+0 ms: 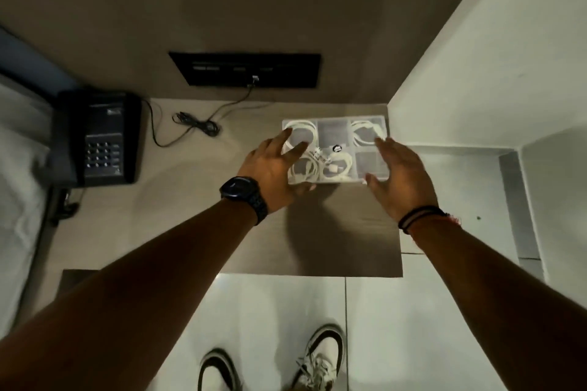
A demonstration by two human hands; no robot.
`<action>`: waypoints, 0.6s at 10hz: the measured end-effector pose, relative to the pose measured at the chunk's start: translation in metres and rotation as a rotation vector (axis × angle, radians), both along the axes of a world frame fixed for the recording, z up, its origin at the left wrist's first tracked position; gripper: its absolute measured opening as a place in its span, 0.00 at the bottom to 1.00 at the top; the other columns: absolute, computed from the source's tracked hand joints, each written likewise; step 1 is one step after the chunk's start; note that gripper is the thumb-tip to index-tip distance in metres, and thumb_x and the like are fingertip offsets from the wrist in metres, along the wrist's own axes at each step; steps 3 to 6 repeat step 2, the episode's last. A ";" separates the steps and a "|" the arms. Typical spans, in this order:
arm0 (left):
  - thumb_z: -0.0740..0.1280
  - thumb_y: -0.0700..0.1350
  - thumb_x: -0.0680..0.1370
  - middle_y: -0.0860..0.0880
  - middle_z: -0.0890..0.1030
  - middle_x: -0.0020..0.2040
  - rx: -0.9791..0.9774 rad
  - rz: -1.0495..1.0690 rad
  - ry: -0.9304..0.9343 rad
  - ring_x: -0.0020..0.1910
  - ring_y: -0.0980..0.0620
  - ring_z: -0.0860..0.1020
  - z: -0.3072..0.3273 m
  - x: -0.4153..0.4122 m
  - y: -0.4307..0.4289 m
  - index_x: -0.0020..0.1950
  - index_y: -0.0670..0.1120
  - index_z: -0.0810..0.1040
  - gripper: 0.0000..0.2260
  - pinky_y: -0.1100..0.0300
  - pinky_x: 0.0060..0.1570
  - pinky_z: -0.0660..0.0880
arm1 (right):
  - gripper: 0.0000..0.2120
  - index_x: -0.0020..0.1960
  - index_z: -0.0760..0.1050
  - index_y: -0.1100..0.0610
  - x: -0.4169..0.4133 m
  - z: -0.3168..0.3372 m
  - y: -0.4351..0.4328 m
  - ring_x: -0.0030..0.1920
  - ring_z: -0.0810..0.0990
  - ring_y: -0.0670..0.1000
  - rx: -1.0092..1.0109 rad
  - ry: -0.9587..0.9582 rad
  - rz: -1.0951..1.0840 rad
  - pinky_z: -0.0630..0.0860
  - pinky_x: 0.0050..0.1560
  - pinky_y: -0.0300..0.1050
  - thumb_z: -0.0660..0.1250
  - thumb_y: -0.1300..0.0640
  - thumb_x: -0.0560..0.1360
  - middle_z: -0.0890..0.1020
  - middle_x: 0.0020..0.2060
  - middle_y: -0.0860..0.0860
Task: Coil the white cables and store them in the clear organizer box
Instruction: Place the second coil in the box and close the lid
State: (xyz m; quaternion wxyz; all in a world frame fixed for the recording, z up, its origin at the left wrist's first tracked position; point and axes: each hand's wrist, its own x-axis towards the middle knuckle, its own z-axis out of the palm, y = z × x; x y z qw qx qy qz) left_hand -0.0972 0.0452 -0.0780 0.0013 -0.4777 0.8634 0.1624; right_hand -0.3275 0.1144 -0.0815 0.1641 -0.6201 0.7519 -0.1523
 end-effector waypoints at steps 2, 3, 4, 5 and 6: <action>0.65 0.64 0.70 0.45 0.63 0.74 -0.110 0.038 0.155 0.70 0.42 0.67 0.145 0.034 -0.015 0.72 0.53 0.63 0.33 0.43 0.65 0.69 | 0.14 0.58 0.78 0.59 0.031 0.170 -0.014 0.51 0.81 0.54 -0.402 -0.355 -0.206 0.79 0.51 0.48 0.70 0.60 0.72 0.82 0.52 0.55; 0.65 0.64 0.70 0.45 0.63 0.74 -0.110 0.038 0.155 0.70 0.42 0.67 0.145 0.034 -0.015 0.72 0.53 0.63 0.33 0.43 0.65 0.69 | 0.14 0.58 0.78 0.59 0.031 0.170 -0.014 0.51 0.81 0.54 -0.402 -0.355 -0.206 0.79 0.51 0.48 0.70 0.60 0.72 0.82 0.52 0.55; 0.65 0.64 0.70 0.45 0.63 0.74 -0.110 0.038 0.155 0.70 0.42 0.67 0.145 0.034 -0.015 0.72 0.53 0.63 0.33 0.43 0.65 0.69 | 0.14 0.58 0.78 0.59 0.031 0.170 -0.014 0.51 0.81 0.54 -0.402 -0.355 -0.206 0.79 0.51 0.48 0.70 0.60 0.72 0.82 0.52 0.55; 0.65 0.64 0.70 0.45 0.63 0.74 -0.110 0.038 0.155 0.70 0.42 0.67 0.145 0.034 -0.015 0.72 0.53 0.63 0.33 0.43 0.65 0.69 | 0.14 0.58 0.78 0.59 0.031 0.170 -0.014 0.51 0.81 0.54 -0.402 -0.355 -0.206 0.79 0.51 0.48 0.70 0.60 0.72 0.82 0.52 0.55; 0.65 0.64 0.70 0.45 0.63 0.74 -0.110 0.038 0.155 0.70 0.42 0.67 0.145 0.034 -0.015 0.72 0.53 0.63 0.33 0.43 0.65 0.69 | 0.14 0.58 0.78 0.59 0.031 0.170 -0.014 0.51 0.81 0.54 -0.402 -0.355 -0.206 0.79 0.51 0.48 0.70 0.60 0.72 0.82 0.52 0.55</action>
